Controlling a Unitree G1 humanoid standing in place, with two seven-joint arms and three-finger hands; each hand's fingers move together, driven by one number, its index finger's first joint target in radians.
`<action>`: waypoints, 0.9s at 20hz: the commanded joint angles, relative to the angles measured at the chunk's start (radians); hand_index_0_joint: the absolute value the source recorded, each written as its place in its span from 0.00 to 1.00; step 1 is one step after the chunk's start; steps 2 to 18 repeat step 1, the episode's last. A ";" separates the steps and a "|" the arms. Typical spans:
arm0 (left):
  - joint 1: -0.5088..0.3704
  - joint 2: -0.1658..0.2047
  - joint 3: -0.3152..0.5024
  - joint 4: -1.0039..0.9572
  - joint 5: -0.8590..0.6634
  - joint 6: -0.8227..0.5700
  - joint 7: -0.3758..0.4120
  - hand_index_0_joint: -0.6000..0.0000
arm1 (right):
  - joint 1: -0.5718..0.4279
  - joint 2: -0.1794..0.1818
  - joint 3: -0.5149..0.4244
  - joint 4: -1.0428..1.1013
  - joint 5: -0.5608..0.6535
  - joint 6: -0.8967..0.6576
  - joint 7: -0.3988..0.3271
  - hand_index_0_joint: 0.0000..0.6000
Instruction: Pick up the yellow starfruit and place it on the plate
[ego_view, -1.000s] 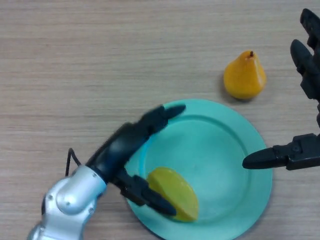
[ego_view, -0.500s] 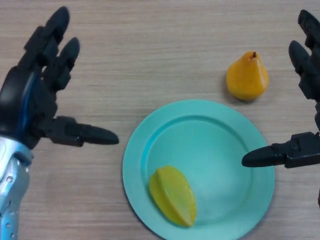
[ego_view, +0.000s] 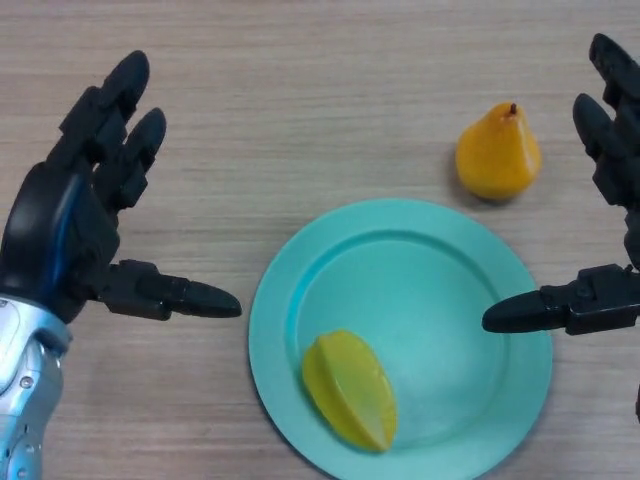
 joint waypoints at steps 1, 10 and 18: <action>-0.033 0.042 0.079 -0.062 0.026 -0.133 0.004 1.00 | -0.025 -0.029 -0.028 -0.047 -0.020 -0.180 0.013 0.00; -0.033 0.042 0.079 -0.062 0.026 -0.133 0.004 1.00 | -0.025 -0.029 -0.028 -0.047 -0.020 -0.180 0.013 0.00; -0.033 0.042 0.079 -0.062 0.026 -0.133 0.004 1.00 | -0.025 -0.029 -0.028 -0.047 -0.020 -0.180 0.013 0.00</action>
